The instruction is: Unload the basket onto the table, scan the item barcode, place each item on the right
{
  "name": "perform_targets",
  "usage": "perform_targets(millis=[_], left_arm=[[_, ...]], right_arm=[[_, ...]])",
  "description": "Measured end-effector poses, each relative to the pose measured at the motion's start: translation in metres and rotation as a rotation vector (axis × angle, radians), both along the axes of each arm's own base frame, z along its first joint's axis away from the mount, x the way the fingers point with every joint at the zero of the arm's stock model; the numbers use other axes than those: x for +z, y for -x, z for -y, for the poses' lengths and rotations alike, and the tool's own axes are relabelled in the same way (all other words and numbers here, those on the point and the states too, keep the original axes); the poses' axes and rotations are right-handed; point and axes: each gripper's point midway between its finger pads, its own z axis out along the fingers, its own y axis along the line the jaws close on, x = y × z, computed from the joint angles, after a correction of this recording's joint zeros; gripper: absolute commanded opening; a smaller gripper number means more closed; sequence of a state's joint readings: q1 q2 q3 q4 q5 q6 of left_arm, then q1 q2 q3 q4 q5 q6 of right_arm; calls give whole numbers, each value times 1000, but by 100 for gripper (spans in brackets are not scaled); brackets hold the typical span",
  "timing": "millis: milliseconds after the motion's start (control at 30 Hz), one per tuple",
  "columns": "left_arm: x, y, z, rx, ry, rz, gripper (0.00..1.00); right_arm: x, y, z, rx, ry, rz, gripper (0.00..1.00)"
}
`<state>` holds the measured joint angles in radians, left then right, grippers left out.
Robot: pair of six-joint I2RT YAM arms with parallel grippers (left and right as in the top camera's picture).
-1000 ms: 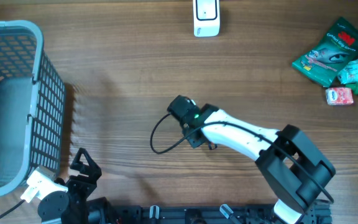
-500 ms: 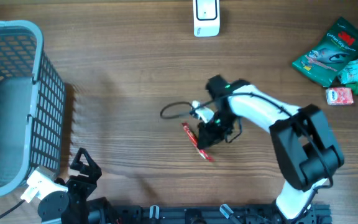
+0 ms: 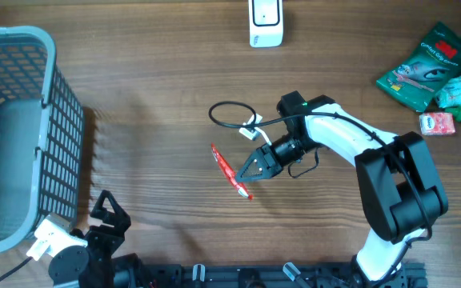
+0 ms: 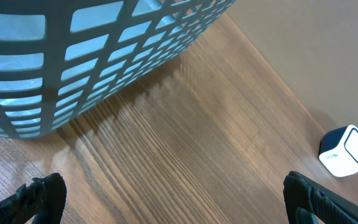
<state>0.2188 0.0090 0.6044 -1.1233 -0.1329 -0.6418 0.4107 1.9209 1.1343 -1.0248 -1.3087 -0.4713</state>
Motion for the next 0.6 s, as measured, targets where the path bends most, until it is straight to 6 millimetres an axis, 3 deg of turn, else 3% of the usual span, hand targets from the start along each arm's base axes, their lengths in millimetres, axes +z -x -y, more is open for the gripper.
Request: perform_targets(millis=[133, 233, 300, 467, 600], left_arm=[[0, 0, 0, 0, 0, 0, 100], [0, 0, 0, 0, 0, 0, 100], [0, 0, 0, 0, 0, 0, 100], [0, 0, 0, 1, 0, 0, 100], [0, 0, 0, 0, 0, 0, 100]], right_arm=[[17, -3, -6, -23, -103, -25, 4], [15, -7, -7, -19, -116, 19, 4], [-2, -11, -5, 0, -44, 96, 4], [-66, -37, 18, -41, 366, 206, 4], [-92, -56, 38, -105, 578, 263, 4]])
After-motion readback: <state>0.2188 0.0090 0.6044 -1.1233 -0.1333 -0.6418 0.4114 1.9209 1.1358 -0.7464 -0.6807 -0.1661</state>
